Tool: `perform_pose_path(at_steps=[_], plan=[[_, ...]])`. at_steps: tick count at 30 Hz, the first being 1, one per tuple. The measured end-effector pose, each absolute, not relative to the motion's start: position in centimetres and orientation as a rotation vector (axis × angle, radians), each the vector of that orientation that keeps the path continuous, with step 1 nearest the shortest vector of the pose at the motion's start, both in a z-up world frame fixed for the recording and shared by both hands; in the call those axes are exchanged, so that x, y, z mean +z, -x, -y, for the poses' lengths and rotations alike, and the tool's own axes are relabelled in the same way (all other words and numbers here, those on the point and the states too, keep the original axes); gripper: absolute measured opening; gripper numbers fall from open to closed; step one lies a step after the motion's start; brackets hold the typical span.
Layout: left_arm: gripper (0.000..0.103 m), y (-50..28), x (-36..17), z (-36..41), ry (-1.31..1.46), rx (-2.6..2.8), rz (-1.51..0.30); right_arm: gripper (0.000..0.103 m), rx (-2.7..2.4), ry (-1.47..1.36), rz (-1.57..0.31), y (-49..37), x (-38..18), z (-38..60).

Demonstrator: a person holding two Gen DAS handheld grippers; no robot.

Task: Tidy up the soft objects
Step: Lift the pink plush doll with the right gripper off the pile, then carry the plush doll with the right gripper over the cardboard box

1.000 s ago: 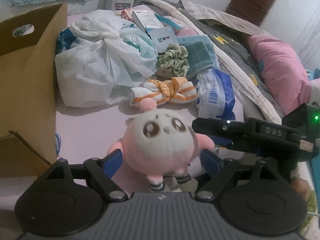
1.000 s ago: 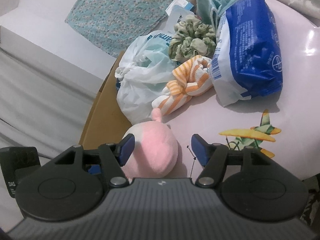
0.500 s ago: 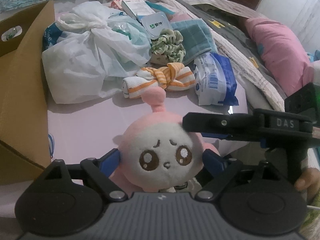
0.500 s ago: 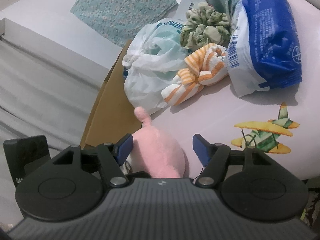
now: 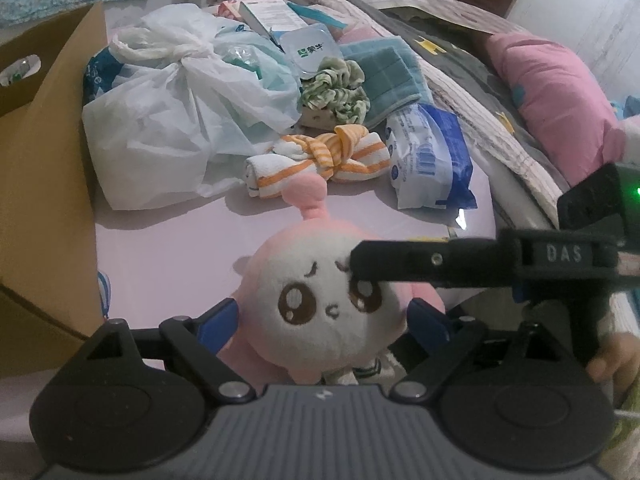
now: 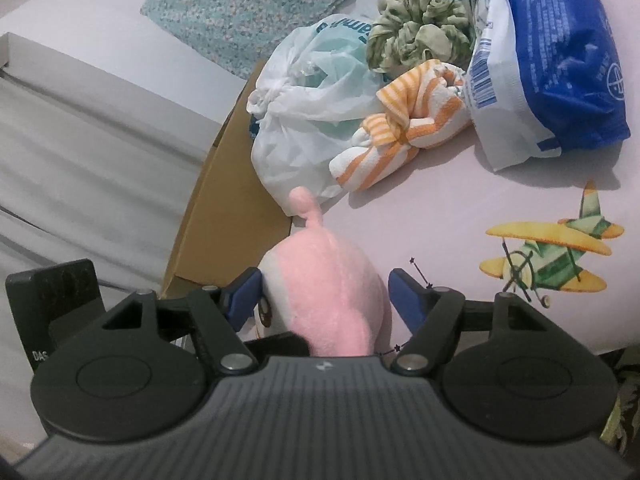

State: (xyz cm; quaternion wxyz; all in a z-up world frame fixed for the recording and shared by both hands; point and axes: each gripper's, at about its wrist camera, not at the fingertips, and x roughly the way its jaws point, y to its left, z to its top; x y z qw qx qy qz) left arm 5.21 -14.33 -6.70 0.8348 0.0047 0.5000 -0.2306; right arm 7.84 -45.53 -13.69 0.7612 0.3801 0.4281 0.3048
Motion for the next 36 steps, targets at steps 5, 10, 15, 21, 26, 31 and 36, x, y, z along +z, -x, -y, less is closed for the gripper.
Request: perform_pose_path(at_steps=[5,10,15,21,26,31,36], plan=[[0.092,-5.1,-7.6,14.7,-0.053,-0.486,-1.094,0.069,0.664,-0.842,-0.933,-7.9,-13.9,45.6],[0.092,-5.3,-8.0,14.7,-0.028,-0.488,-1.091,0.069,0.658,-0.846,-0.93,-7.7,-13.8,45.6],[0.088,-5.1,-7.8,14.8,-0.025,-0.485,-1.071,0.065,0.665,-0.861,-0.923,-7.7,-13.8,45.5],[0.088,-4.5,-6.8,14.5,-0.006,-0.492,-1.041,0.064,0.663,-0.837,-0.895,-7.2,-12.3,45.4],[0.088,-3.5,-4.7,14.2,-0.006,-0.494,-0.983,0.064,0.677,-0.809,-0.849,-6.5,-9.9,45.4],[0.088,-2.4,-1.5,13.0,-0.002,-0.487,-0.891,0.064,0.715,-0.743,-0.774,-6.1,-6.1,44.4],[0.088,-1.6,2.4,10.9,0.008,-0.452,-0.797,0.064,0.776,-0.664,-0.688,-6.5,-1.3,42.2]])
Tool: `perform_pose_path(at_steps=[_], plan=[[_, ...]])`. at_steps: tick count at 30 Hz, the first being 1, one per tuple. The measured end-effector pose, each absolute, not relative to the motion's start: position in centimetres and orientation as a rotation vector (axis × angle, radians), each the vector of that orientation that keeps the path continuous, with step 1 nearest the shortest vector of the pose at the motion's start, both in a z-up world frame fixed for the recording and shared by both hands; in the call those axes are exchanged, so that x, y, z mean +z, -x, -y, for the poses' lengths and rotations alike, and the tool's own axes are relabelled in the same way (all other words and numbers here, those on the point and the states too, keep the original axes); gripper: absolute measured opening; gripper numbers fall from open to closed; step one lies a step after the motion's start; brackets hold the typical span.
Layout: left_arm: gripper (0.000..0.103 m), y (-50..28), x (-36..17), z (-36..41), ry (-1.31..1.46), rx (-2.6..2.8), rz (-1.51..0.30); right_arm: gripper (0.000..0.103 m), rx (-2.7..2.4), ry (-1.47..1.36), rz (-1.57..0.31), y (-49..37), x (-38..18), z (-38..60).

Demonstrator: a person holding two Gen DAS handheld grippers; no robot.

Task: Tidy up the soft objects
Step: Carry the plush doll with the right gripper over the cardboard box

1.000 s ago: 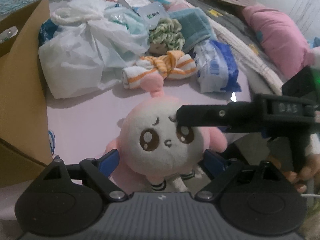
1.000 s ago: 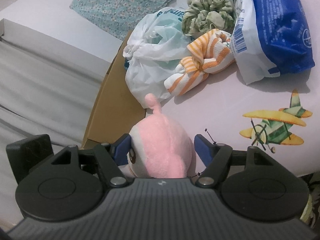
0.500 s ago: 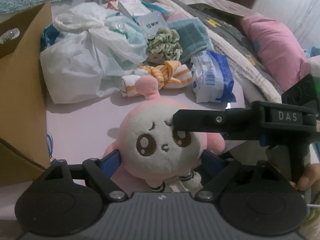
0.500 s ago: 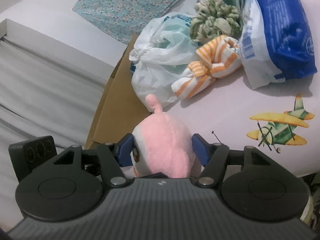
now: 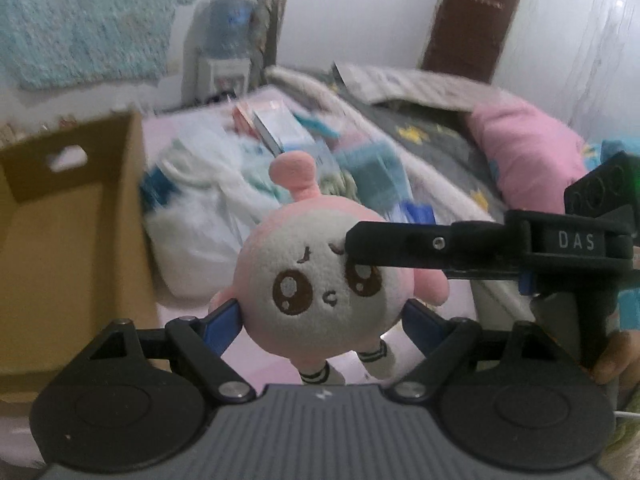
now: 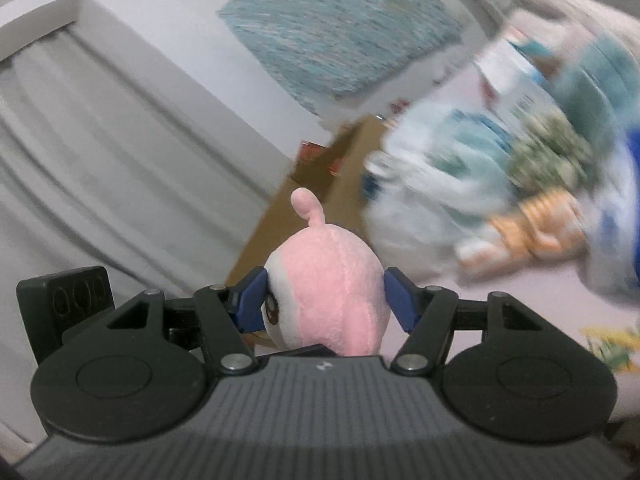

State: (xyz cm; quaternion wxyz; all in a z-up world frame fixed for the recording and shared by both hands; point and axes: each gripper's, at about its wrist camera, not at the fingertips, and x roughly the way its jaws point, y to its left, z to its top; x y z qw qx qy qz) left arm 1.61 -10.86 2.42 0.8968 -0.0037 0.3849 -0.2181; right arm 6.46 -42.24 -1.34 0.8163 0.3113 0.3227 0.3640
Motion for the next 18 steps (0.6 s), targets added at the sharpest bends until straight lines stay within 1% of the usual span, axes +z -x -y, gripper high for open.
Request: perform_pose_path(at_steps=[8,14,18], plan=[[0.088,-2.1,7.6,5.0,0.061,-0.353,-0.707,0.064,0.888,-0.541,-0.608,-9.1,5.1,36.0],[0.088,-4.3,10.4,-0.2,0.107,-0.271,-0.701,0.064,0.967,-0.492,-0.636,-13.4,8.6,30.2],[0.088,-7.5,11.5,-3.7,0.123,-0.22,-0.72,0.064,1.002,-0.476,-0.677,-17.2,10.4,25.8]])
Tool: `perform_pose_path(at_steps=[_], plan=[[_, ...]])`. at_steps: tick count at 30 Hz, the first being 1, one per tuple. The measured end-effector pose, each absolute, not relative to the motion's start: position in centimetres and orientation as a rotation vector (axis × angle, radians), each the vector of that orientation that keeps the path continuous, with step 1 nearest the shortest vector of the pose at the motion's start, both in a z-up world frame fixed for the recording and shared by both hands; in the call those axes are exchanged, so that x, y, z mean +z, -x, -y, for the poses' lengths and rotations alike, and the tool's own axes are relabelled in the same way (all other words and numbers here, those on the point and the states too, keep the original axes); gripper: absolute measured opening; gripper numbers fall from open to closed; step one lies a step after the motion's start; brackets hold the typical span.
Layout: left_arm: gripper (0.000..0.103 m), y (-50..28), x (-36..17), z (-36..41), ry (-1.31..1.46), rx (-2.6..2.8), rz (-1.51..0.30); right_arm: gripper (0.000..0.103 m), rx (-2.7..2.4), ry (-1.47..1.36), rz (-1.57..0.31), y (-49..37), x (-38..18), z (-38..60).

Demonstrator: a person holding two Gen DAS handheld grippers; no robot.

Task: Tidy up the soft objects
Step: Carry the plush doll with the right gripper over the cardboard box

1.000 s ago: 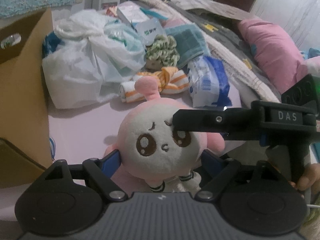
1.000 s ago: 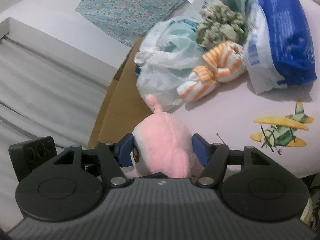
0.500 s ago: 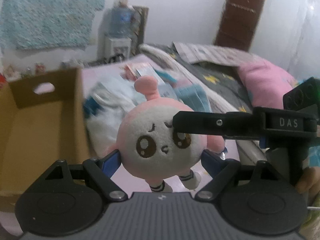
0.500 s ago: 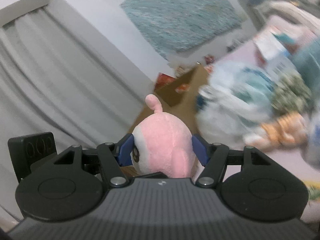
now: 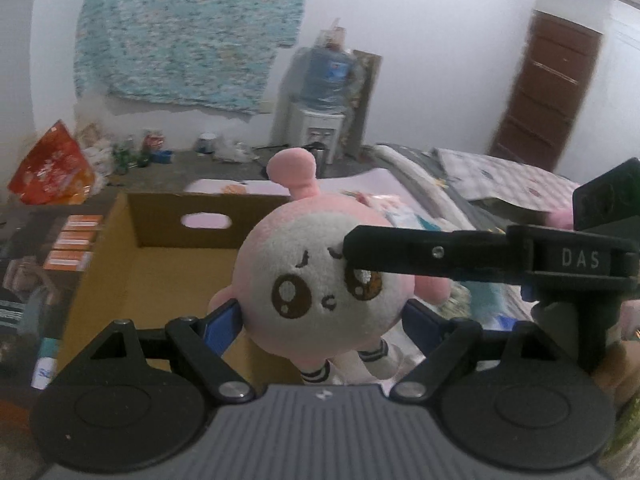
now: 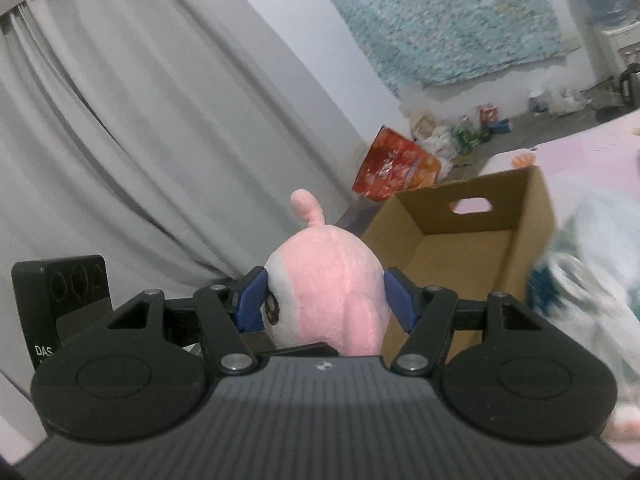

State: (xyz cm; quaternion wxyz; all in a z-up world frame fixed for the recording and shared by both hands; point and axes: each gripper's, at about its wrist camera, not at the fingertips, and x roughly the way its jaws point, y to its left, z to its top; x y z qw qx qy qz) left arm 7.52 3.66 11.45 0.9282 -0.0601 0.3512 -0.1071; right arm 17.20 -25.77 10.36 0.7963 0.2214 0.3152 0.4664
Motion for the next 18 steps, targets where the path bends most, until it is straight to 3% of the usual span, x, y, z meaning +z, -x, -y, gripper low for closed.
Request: perform_pose_path(at_steps=[8,18], plan=[[0.088,-17.4,10.1,-10.0,0.115,-0.116,-0.823,0.064,0.961,-0.529,-0.853,-26.5,10.3,16.8],[0.087,-27.9,4.7,-13.3,0.011,-0.035,-0.944,0.064,0.779,-0.686,-1.093,-35.7,1.2,10.8]])
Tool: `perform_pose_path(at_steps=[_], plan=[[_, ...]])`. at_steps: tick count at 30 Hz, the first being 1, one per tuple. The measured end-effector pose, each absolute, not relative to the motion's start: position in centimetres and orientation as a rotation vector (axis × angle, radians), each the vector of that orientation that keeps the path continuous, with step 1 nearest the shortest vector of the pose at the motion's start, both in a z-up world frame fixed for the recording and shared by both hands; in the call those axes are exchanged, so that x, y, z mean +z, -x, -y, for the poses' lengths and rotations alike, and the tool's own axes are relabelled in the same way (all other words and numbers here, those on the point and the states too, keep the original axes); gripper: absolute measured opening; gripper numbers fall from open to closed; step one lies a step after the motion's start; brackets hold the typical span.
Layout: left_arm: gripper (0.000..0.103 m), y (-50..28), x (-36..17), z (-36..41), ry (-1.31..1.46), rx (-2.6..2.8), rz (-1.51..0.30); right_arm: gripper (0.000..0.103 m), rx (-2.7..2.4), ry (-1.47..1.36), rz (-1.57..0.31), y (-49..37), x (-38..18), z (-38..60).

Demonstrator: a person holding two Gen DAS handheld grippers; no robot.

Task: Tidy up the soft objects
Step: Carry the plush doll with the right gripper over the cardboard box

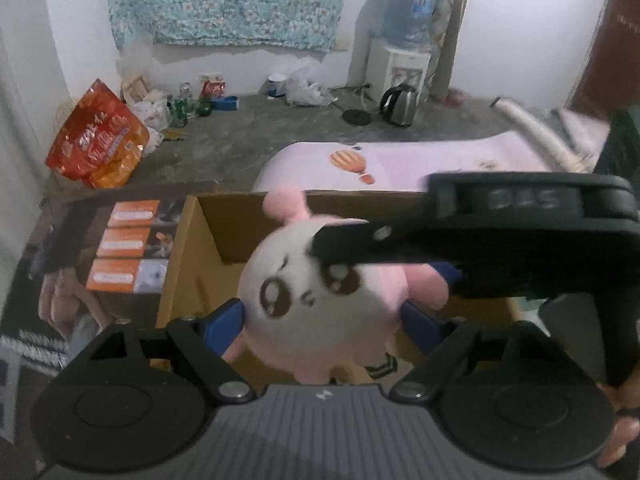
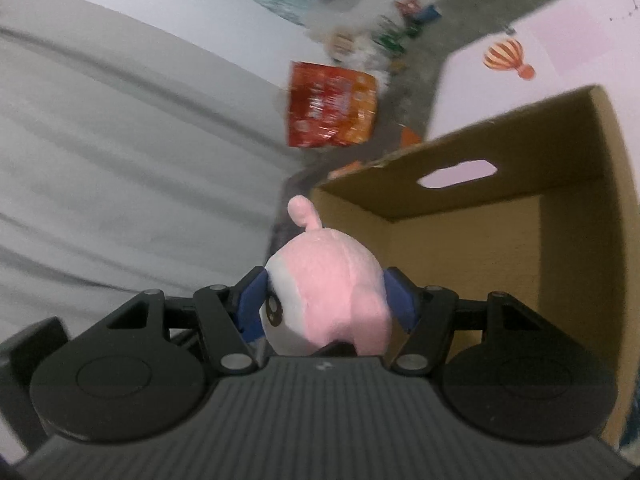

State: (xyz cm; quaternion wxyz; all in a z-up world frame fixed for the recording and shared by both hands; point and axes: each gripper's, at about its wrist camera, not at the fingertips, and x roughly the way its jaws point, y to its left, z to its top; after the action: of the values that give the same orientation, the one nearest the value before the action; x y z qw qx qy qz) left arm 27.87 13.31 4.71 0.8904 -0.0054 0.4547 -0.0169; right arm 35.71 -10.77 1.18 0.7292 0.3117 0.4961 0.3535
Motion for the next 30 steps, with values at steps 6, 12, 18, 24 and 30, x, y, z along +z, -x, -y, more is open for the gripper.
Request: perform_pose_path(at_steps=[6,12,18,24,30], plan=[[0.087,-31.4,2.2,-12.6,-0.058,0.023,-0.999,0.064,0.711,-0.731,-1.16,-39.3,-3.4,8.8],[0.085,-32.7,1.0,-12.9,-0.078,0.063,-1.003,0.063,0.671,-0.813,-1.182,-40.8,-6.3,8.1],[0.086,-32.6,1.1,-12.8,-0.111,0.101,-0.998,0.065,0.641,-0.9,-1.168,-41.4,-8.1,8.0],[0.086,-32.0,1.6,-12.8,-0.099,0.104,-0.986,0.065,0.629,-0.908,-1.154,-41.6,-8.9,8.1],[0.087,-30.6,3.2,-13.0,-0.087,0.101,-0.95,0.065,0.645,-0.903,-1.052,-41.1,-6.8,9.7]])
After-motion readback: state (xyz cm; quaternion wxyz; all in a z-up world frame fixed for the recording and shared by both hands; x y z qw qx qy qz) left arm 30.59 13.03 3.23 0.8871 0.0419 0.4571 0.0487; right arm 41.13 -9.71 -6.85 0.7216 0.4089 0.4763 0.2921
